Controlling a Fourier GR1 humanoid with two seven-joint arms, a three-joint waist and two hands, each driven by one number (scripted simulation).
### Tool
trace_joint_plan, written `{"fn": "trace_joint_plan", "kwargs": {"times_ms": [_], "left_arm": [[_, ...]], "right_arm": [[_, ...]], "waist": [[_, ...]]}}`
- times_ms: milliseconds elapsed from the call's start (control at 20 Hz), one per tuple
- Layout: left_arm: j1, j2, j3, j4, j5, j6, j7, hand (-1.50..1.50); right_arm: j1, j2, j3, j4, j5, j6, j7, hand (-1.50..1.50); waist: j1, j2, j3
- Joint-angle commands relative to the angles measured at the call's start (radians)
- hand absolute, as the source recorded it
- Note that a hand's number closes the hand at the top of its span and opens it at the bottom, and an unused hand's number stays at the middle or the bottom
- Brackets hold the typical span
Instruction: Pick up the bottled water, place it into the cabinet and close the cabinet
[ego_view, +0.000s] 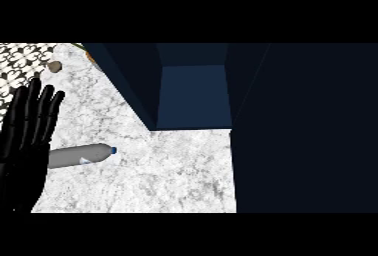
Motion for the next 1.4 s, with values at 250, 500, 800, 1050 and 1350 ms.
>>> {"fn": "trace_joint_plan", "kwargs": {"times_ms": [250, 500, 800, 1050, 1350], "left_arm": [[-0.018, 0.371, -0.316, 0.312, -0.386, -0.355, 0.193, -1.5], [-0.03, 0.327, -0.441, 0.499, -0.556, -0.368, 0.461, -1.5], [-0.208, 0.08, -0.585, 0.674, -0.662, -0.395, 0.679, -1.5], [-0.262, 0.023, -0.585, 0.779, -0.707, -0.407, 0.667, -1.5], [-0.22, 0.012, -0.606, 0.818, -0.791, -0.337, 0.647, -1.5]], "right_arm": [[-0.039, 0.028, 0.092, -0.036, -0.051, 0.058, -0.037, -1.5], [0.091, 0.027, 0.168, -0.025, -0.137, 0.113, 0.126, -1.5], [0.275, -0.007, 0.176, -0.281, -0.204, 0.117, 0.236, -1.5], [0.45, 0.004, 0.202, -0.443, -0.169, 0.106, 0.237, -1.5], [0.577, -0.003, 0.194, -0.517, -0.204, 0.137, 0.22, -1.5]], "waist": [[-0.12, 0.033, 0.004], [-0.101, 0.002, -0.013], [-0.054, -0.018, -0.018], [0.0, -0.018, -0.018], [0.004, -0.019, -0.018]]}}
